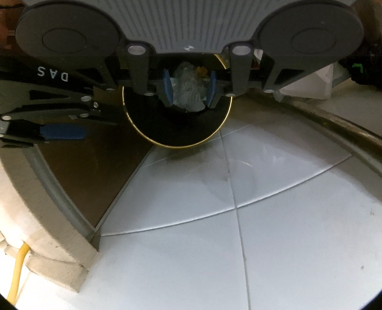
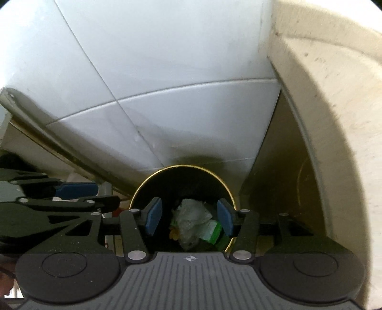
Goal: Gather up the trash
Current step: 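Open both grippers to drop the peel and foam net into the bin, then raise both tools from the bin back toward the vegetables on the counter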
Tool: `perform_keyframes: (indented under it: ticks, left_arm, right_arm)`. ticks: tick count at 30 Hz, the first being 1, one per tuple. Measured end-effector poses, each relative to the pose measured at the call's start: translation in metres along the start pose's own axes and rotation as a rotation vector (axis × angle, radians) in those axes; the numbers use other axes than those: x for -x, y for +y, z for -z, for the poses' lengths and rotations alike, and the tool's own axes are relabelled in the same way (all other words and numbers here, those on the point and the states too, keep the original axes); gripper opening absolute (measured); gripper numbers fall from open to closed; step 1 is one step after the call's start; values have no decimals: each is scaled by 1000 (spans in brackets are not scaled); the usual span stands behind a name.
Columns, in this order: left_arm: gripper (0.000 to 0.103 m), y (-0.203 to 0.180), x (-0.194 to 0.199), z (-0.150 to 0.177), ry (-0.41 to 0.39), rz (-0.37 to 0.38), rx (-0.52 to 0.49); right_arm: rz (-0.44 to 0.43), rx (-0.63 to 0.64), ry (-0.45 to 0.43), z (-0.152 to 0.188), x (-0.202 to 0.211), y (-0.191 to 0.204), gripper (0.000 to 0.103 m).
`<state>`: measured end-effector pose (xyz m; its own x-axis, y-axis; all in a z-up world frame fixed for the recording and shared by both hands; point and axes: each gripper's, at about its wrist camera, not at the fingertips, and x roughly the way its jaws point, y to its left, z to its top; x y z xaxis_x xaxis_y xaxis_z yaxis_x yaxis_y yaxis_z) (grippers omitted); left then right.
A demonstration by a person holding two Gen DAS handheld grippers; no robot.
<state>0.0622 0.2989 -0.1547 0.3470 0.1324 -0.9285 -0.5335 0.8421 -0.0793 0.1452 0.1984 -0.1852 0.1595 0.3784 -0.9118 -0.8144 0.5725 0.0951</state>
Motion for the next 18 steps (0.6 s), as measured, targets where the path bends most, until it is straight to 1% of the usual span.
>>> perform_keyframes:
  ticks: [2, 4, 8, 12, 14, 16, 18]
  left_arm:
    - [26, -1, 3, 0, -17, 3, -9]
    - [26, -3, 8, 0, -38, 6, -16]
    - [26, -5, 17, -1, -84, 22, -33]
    - [26, -10, 29, -1, -138, 36, -60]
    - [31, -12, 34, -1, -163, 50, -71]
    - [32, -12, 37, -1, -183, 54, -80]
    - [33, -13, 42, -1, -202, 63, -88]
  right_arm:
    - [16, 1, -16, 0, 8, 0, 61]
    - [26, -1, -35, 0, 17, 0, 67]
    - [57, 6, -97, 3, 42, 1, 68]
    - [92, 11, -165, 7, 72, 4, 79]
    - [113, 19, -206, 10, 86, 7, 80]
    - [128, 18, -237, 15, 102, 7, 83]
    - [144, 22, -264, 19, 115, 8, 84]
